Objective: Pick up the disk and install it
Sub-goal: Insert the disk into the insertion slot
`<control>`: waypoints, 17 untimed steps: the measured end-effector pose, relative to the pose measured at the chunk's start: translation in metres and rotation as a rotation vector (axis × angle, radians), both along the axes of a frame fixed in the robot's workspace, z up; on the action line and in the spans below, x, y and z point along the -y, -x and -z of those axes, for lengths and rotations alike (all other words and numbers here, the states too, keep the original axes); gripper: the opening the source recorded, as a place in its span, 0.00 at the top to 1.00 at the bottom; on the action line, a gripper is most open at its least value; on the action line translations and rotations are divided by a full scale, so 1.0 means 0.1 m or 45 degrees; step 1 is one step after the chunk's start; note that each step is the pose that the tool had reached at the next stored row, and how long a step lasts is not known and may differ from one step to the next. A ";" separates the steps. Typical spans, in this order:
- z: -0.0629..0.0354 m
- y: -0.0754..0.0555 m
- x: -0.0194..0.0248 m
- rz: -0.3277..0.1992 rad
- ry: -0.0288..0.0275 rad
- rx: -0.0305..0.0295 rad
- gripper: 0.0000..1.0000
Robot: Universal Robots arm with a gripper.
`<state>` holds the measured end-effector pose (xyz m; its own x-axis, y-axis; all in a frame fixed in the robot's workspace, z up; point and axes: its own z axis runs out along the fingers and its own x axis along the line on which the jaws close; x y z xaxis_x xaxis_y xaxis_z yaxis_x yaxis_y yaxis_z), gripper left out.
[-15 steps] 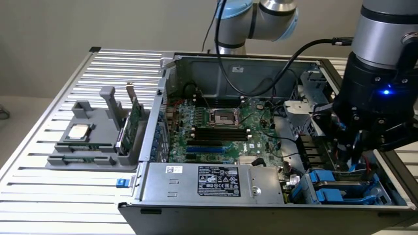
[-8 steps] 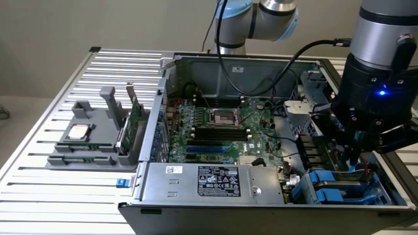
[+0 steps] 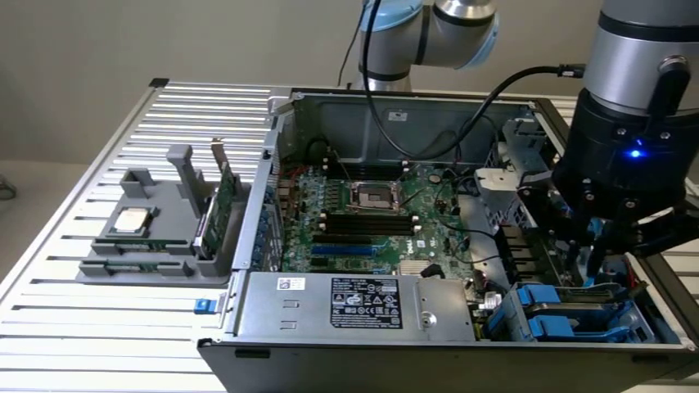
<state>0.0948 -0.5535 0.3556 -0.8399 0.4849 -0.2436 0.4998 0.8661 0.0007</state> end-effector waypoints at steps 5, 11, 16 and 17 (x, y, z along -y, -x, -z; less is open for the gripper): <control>0.001 0.00 -0.008 0.015 -0.0001 -0.0001 0.52; -0.005 0.05 -0.009 0.023 -0.0002 -0.0052 0.45; -0.022 0.09 -0.007 0.026 -0.0123 -0.0187 0.45; -0.027 0.09 -0.006 0.027 -0.0159 -0.0220 0.45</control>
